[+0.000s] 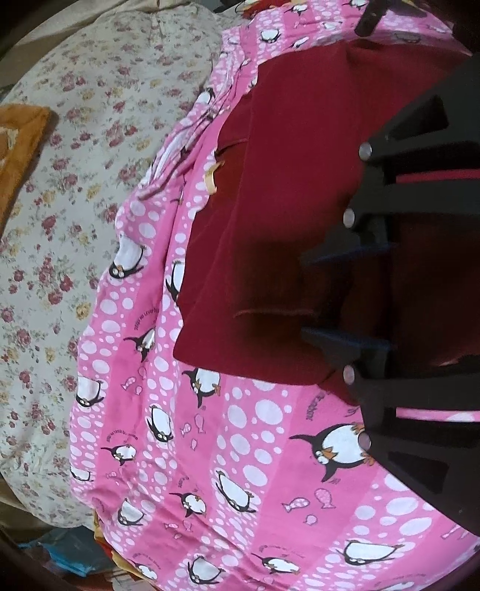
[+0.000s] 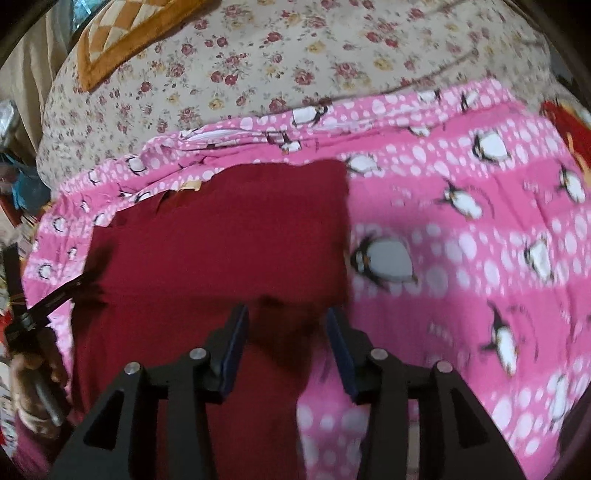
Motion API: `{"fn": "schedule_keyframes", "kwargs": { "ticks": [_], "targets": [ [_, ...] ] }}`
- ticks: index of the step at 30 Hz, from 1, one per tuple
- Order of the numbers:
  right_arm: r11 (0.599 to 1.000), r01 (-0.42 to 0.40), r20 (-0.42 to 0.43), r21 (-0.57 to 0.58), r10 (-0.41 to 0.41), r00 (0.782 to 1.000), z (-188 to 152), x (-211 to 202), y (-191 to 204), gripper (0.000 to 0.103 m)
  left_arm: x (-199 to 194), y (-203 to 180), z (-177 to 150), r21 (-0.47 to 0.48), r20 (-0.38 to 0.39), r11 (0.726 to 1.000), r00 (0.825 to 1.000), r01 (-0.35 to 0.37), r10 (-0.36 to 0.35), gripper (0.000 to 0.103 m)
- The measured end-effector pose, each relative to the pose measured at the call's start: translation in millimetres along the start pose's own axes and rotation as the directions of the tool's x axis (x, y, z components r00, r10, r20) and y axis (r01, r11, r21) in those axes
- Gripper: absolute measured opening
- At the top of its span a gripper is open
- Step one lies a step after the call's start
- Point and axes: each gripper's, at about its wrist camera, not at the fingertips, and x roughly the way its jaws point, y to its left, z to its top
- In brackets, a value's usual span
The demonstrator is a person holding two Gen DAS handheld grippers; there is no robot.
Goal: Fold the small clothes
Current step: 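Release the folded side and smooth it flat with the right gripper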
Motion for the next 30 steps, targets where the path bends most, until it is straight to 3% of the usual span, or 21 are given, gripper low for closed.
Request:
{"fn": "schedule_keyframes", "kwargs": {
  "ticks": [8,19,30],
  "targets": [
    [1.000,-0.013,0.005,0.006,0.013,1.000,-30,-22,-5,0.062,-35,-19,-22,0.091,0.053,0.996,0.999,-0.012,0.008,0.022],
    [1.000,-0.031,0.000,-0.006,0.031,1.000,-66,-48,-12,0.065,-74,-13,-66,0.069,0.047,0.992,0.994,-0.104,0.101,0.022],
    [0.996,-0.077,-0.029,-0.043,0.076,0.997,-99,-50,-4,0.067,-99,-8,-113,0.058,0.037,0.990,0.991,-0.132,0.130,0.022]
  ]
}}
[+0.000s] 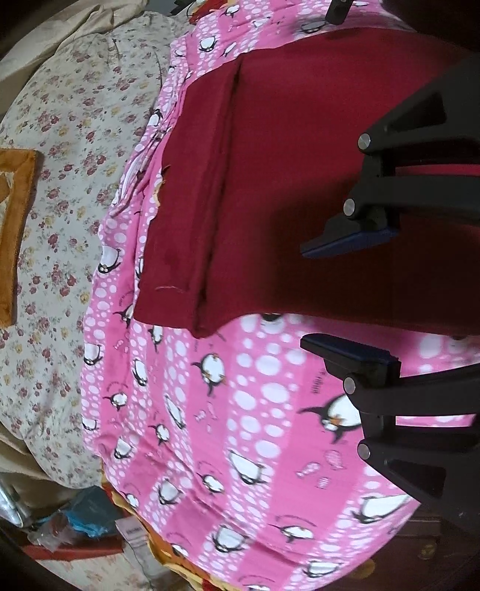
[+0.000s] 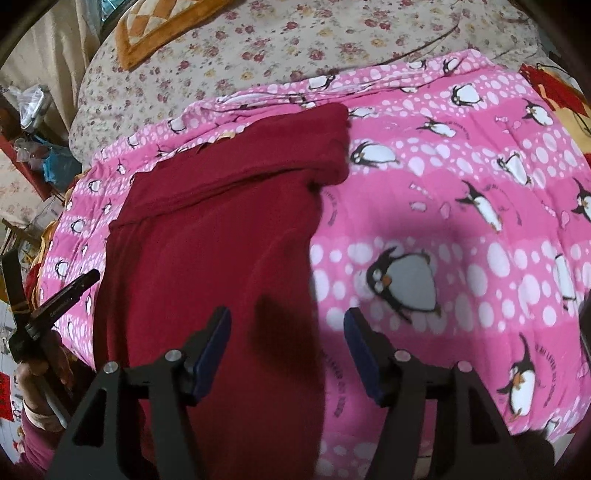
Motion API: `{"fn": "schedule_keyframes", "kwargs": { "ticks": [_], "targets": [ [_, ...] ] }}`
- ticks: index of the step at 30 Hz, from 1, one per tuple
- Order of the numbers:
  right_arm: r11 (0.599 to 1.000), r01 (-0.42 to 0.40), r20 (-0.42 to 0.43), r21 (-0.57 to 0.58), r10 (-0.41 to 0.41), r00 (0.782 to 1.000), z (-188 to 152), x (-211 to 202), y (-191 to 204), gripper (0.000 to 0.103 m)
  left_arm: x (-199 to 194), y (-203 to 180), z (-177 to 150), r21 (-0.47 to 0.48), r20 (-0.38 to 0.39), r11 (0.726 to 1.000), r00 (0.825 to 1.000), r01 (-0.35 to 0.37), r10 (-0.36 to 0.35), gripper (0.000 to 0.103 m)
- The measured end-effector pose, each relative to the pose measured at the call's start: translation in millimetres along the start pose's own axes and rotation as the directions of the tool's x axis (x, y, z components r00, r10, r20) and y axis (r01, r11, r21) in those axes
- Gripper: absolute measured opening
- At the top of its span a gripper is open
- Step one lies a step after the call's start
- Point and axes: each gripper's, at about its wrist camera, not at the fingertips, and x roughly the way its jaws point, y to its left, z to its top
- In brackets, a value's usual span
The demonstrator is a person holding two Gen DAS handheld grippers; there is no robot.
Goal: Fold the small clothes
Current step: 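Release the folded side and smooth it flat with the right gripper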
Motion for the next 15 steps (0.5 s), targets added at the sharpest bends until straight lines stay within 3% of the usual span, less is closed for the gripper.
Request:
{"fn": "schedule_keyframes", "kwargs": {
  "ticks": [10,15],
  "targets": [
    [0.999,-0.021,-0.049,-0.032,0.019,0.999,-27,2,3,0.069,-14,12,-29,-0.010,-0.004,1.000,1.000,-0.014,0.014,0.022],
    [0.998,-0.023,-0.078,-0.060,0.019,0.997,-43,5,6,0.070,-20,24,-47,-0.042,-0.026,0.998,0.999,0.040,-0.041,0.022]
  ]
}}
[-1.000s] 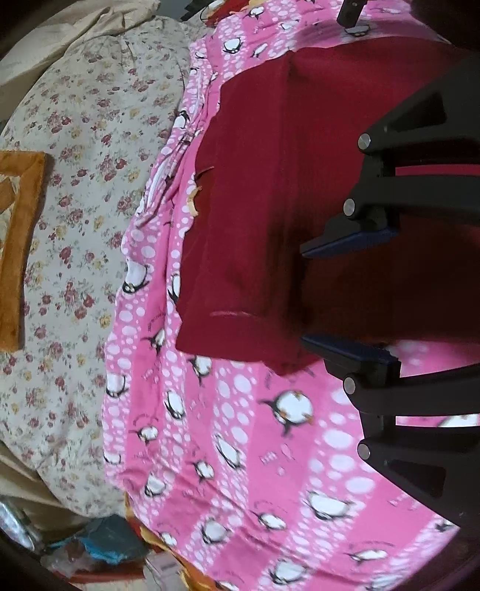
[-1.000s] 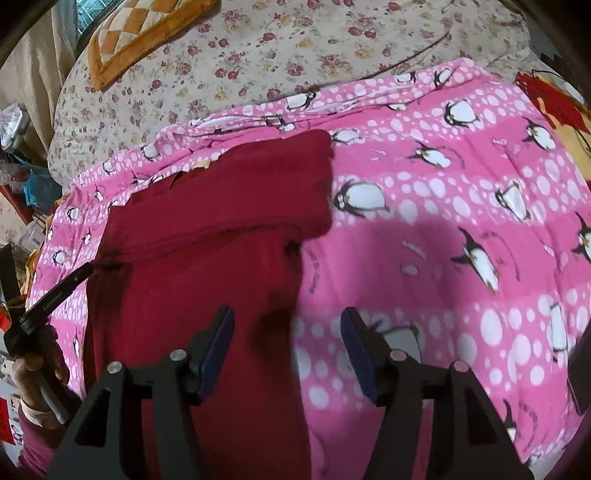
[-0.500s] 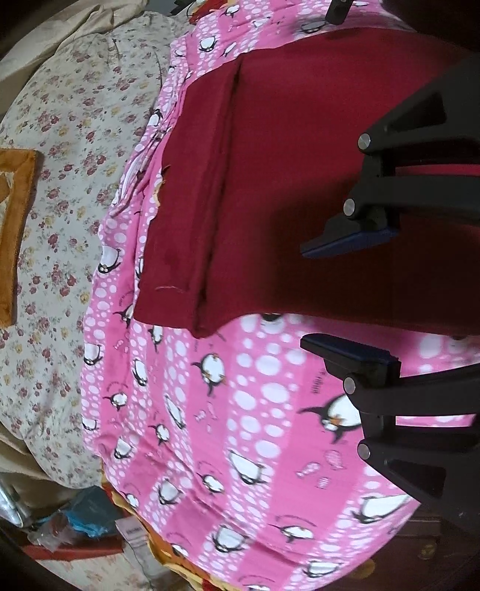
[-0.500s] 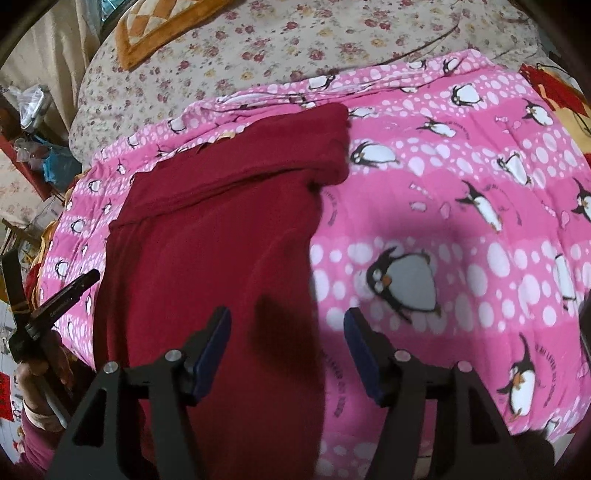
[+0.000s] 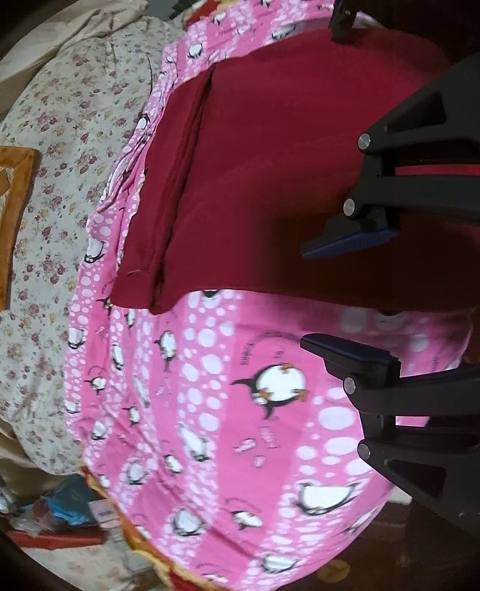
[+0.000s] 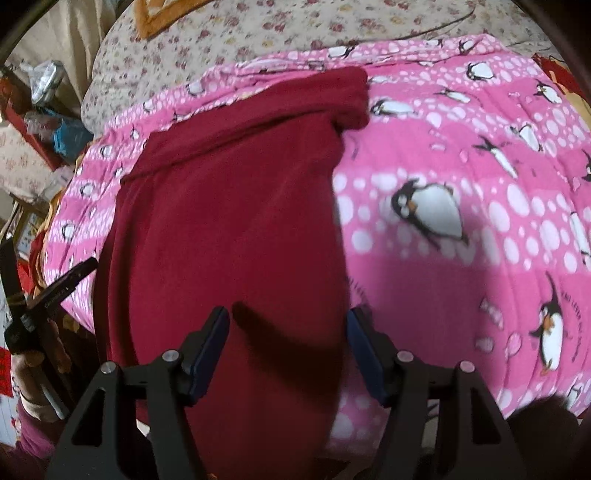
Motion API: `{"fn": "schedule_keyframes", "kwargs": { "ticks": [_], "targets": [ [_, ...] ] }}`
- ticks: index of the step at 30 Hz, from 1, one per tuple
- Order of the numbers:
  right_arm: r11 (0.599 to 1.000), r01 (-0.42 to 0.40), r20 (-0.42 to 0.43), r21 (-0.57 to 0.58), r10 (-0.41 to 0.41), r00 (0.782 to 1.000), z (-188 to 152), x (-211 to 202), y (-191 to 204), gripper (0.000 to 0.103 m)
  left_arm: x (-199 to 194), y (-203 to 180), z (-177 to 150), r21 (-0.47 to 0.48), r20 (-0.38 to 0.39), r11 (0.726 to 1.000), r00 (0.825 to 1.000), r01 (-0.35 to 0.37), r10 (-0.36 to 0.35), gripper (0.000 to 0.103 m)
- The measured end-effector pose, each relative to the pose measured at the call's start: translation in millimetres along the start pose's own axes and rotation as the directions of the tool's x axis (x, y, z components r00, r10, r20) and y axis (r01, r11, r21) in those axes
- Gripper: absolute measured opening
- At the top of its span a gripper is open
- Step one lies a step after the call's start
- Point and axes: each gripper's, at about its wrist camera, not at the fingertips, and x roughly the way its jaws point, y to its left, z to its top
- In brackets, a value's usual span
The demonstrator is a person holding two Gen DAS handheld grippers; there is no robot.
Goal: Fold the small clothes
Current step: 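Release the folded side and smooth it flat with the right gripper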
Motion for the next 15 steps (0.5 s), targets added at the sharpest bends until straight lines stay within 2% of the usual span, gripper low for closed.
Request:
{"fn": "schedule_keyframes", "kwargs": {
  "ticks": [4,7,8,9,10,11,12,15],
  "targets": [
    [1.000,-0.009,0.012,0.001,0.009,1.000,-9,-1,0,0.071,1,7,-13,-0.043,-0.039,0.997,0.997,0.067,-0.069,0.022],
    [1.000,-0.010,0.039,-0.009,0.011,0.999,-12,0,0,0.071,4,3,-20,-0.025,-0.056,0.998,0.997,0.057,-0.058,0.022],
    [1.000,0.001,0.048,-0.018,0.000,0.999,-12,1,1,0.064,5,1,-21,-0.018,-0.059,0.999,0.997,0.050,-0.051,0.022],
    [0.999,0.017,0.049,-0.032,-0.016,0.999,-13,3,3,0.045,5,1,-22,-0.014,-0.060,0.999,0.997,0.048,-0.048,0.022],
    [0.997,0.039,0.050,-0.073,-0.036,0.998,-14,3,7,0.032,5,1,-23,-0.013,-0.059,0.999,0.997,0.047,-0.048,0.022],
    [0.996,0.021,0.051,-0.086,-0.017,0.999,-15,2,8,0.016,4,1,-23,-0.014,-0.058,0.999,0.997,0.049,-0.050,0.022],
    [0.997,0.000,0.054,-0.082,0.004,0.999,-15,-1,8,0.013,3,2,-24,-0.020,-0.059,0.998,0.997,0.051,-0.052,0.022],
    [0.994,0.019,0.085,-0.106,-0.010,0.996,-16,-16,8,0.013,3,8,-27,-0.041,-0.066,0.997,0.996,0.061,-0.063,0.022]
  ]
}}
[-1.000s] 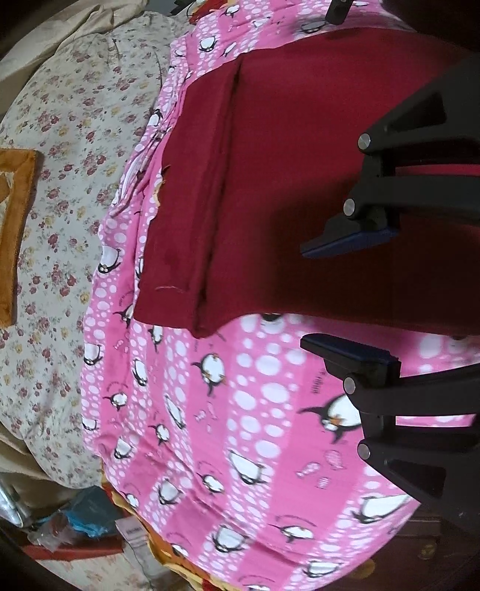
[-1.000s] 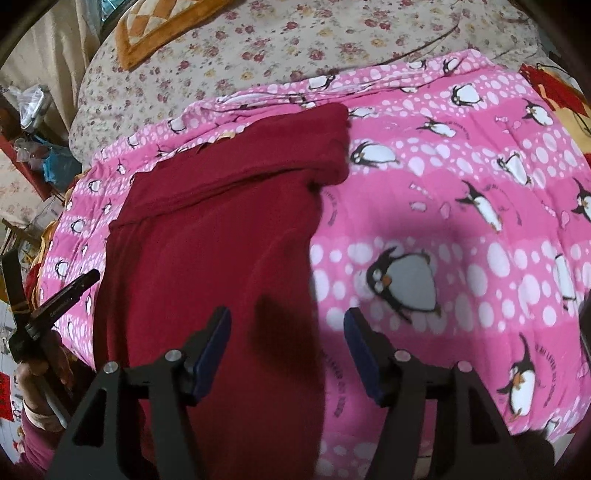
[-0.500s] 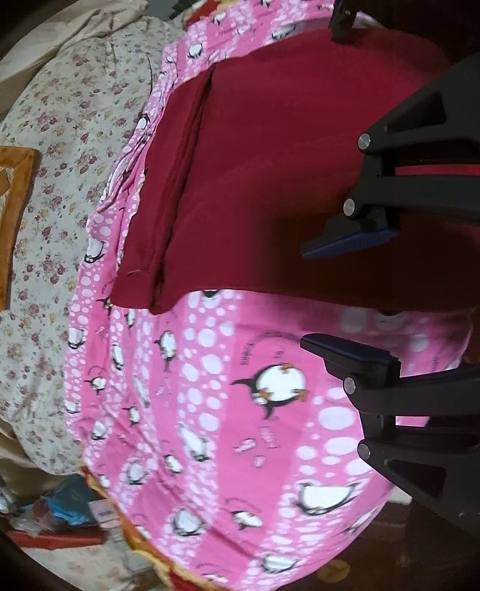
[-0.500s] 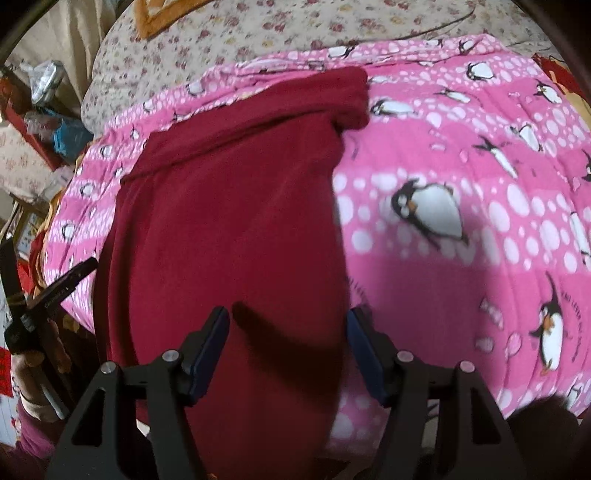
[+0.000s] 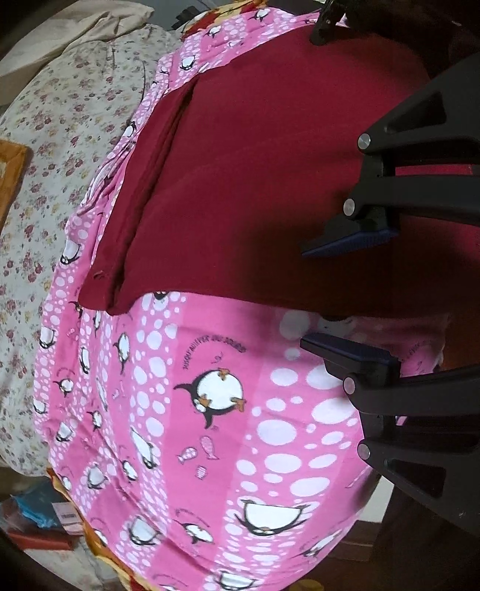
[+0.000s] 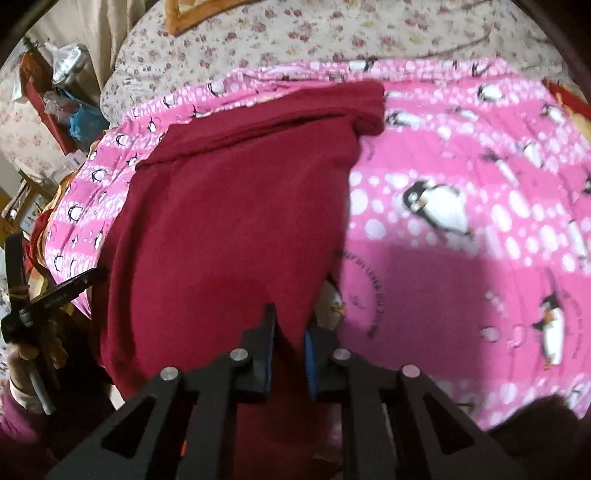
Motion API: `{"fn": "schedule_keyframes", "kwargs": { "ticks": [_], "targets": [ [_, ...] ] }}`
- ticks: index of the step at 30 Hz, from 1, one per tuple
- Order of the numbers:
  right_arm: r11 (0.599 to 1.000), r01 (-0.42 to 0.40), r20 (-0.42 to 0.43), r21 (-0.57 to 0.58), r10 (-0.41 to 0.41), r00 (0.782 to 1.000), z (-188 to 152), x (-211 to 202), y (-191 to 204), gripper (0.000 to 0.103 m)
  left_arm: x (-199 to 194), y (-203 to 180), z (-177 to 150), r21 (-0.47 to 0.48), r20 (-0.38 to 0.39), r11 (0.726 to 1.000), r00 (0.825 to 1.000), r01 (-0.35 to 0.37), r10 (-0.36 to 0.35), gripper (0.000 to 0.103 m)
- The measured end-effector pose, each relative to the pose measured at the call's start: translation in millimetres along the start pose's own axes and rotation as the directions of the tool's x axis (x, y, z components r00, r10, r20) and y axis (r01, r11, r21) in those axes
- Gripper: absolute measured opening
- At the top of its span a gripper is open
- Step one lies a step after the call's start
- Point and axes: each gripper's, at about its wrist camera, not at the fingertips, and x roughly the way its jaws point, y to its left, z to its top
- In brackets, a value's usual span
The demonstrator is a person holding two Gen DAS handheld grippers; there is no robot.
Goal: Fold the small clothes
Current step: 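Release the folded side and smooth it flat with the right gripper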
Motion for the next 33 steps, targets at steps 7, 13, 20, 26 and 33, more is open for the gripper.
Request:
{"fn": "schedule_keyframes", "kwargs": {
  "ticks": [7,13,20,26,33],
  "targets": [
    [0.999,0.044,-0.043,0.007,-0.044,0.998,-11,5,-9,0.012,-1,0,-6,0.010,0.002,1.000,1.000,-0.012,0.012,0.022],
    [0.990,-0.048,-0.039,0.135,0.053,0.998,-11,-10,-26,0.042,-2,0,-10,0.012,0.001,1.000,1.000,-0.015,0.015,0.022],
    [0.977,-0.085,-0.081,0.193,0.102,0.991,-30,-7,-36,0.058,-2,0,-12,0.013,0.001,1.000,1.000,-0.017,0.017,0.022],
    [0.993,-0.060,-0.077,0.107,0.068,0.995,-36,-1,-18,0.049,-3,1,-13,0.014,-0.002,1.000,1.000,-0.017,0.017,0.022],
    [0.998,-0.029,-0.077,0.051,0.033,0.996,-32,-12,-18,0.009,-7,4,-23,0.008,-0.019,1.000,1.000,-0.006,0.006,0.022]
  ]
}}
